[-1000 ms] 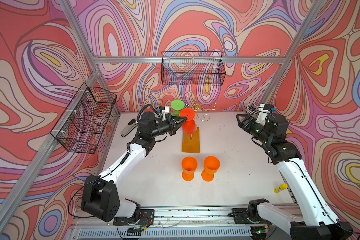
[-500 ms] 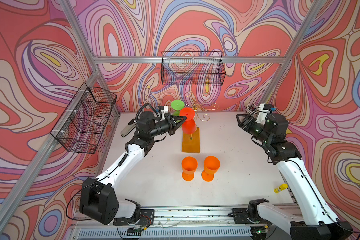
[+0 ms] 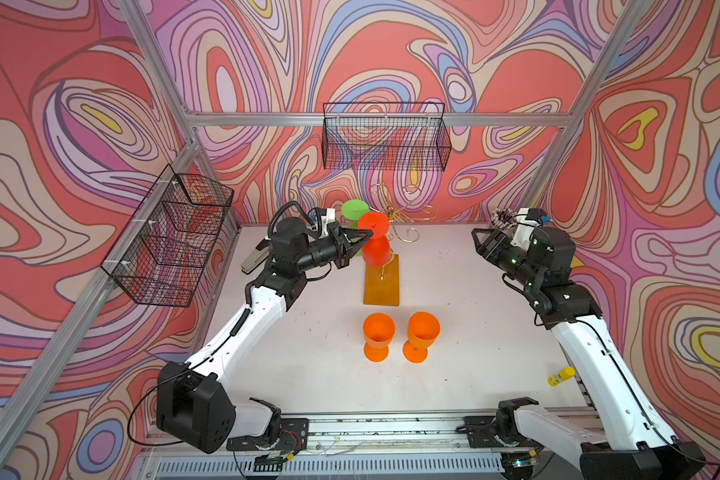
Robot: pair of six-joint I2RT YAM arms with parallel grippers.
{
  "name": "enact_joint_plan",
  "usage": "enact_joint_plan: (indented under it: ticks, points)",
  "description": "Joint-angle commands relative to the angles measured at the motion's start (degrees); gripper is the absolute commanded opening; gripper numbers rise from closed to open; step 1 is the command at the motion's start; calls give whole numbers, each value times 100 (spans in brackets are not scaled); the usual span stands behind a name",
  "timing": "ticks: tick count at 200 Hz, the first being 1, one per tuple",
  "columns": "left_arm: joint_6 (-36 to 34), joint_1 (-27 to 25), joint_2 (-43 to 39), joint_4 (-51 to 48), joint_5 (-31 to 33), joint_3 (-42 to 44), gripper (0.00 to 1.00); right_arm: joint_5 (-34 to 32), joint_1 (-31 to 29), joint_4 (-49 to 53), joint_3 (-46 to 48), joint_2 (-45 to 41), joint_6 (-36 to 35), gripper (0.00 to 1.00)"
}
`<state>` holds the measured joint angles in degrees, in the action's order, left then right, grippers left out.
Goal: Take the wine glass off the wine glass rack
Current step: 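Close the left gripper on the red glass foot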
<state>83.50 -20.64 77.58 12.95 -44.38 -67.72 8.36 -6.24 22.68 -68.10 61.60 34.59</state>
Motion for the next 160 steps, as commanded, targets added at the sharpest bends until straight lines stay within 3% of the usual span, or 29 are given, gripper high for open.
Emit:
enact_joint_plan:
  ticks: [1,77,160]
  points:
    - [-139,9,-283,-203,-18,-198,0,-63,4,-97,111,-72,5,66]
    - [-379,248,-534,-826,-62,-276,0,-29,6,-152,174,-56,43,66]
    - [43,298,-200,-467,-38,-326,0,-81,1,-128,183,-76,20,66]
